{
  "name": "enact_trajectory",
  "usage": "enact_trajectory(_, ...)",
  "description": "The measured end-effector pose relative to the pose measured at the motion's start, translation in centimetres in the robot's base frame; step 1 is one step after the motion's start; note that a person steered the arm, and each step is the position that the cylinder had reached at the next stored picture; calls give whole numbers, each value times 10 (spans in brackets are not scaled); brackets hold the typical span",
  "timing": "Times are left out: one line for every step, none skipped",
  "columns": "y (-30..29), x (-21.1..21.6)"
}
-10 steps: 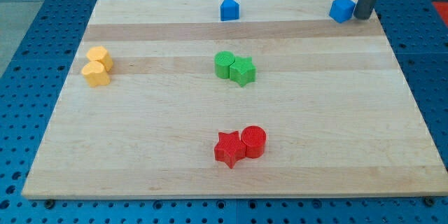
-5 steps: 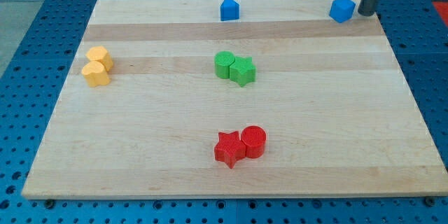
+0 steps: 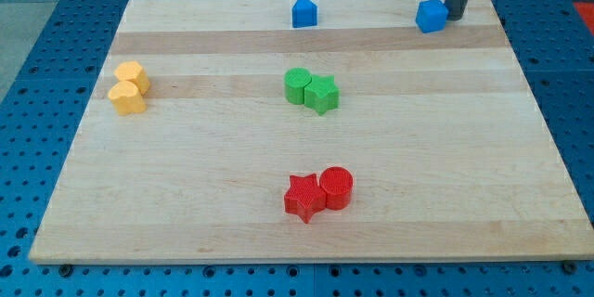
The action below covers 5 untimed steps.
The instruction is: Slide the blue cube closer to the blue triangle
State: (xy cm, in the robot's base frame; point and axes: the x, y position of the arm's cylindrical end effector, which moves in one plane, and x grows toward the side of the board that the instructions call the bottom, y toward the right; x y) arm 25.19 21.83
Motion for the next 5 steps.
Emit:
enact_trajectory(-13,10)
enact_trajectory(-31,10)
enact_trajectory(-55,10)
enact_trajectory(-76,11)
enact_trajectory(-90,20)
